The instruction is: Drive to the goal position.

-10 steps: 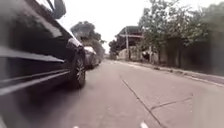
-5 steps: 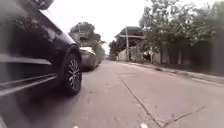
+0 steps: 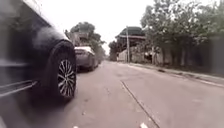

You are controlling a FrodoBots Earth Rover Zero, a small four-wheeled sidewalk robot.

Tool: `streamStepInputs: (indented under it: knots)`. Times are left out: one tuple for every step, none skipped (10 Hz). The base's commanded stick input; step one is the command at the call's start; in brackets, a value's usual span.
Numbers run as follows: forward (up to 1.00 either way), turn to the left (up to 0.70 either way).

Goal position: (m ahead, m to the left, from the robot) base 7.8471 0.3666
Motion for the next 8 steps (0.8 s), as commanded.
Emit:
streamStepInputs:
  knots:
    - [0.7,0.0]
    - [0.7,0.0]
    - [0.7,0.0]
    - [0.7,0.0]
    - [0.7,0.0]
    - [0.7,0.0]
    - [0.7,0.0]
    - [0.7,0.0]
